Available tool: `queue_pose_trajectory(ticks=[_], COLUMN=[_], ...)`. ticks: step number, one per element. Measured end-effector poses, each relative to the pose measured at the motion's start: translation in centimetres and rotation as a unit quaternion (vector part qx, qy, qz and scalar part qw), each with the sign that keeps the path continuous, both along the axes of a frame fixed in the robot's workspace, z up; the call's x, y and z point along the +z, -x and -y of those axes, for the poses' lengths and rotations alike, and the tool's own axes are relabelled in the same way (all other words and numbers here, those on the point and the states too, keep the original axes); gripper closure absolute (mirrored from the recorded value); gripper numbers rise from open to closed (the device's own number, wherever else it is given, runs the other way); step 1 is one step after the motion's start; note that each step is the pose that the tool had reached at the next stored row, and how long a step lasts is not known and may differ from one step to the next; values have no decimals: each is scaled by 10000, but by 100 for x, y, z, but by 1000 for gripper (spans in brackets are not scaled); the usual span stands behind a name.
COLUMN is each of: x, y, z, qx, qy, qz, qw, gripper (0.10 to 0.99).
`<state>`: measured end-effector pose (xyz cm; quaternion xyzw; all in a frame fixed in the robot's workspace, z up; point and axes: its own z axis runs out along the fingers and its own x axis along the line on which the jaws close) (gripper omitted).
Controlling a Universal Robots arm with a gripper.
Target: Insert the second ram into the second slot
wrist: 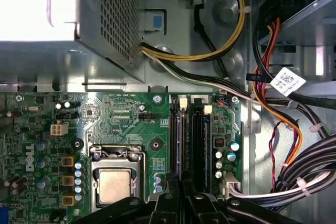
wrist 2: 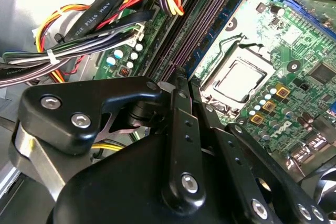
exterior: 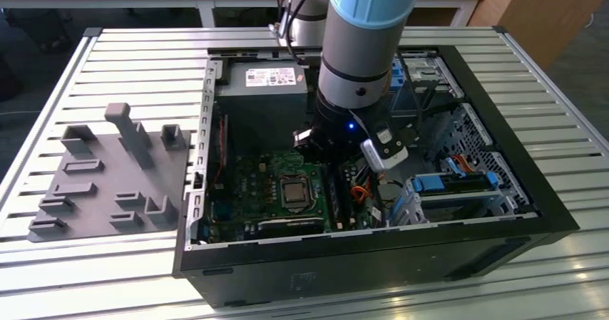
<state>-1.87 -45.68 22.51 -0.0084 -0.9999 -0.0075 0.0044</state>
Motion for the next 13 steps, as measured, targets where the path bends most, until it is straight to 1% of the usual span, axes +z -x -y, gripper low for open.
queue_pose_trajectory(ticks=[8, 13], x=[-13, -45], y=[-30, -42], z=[4, 4], qx=[-17, -32], qy=[0, 0], qz=[-5, -4], qw=[10000, 10000], gripper=[949, 949])
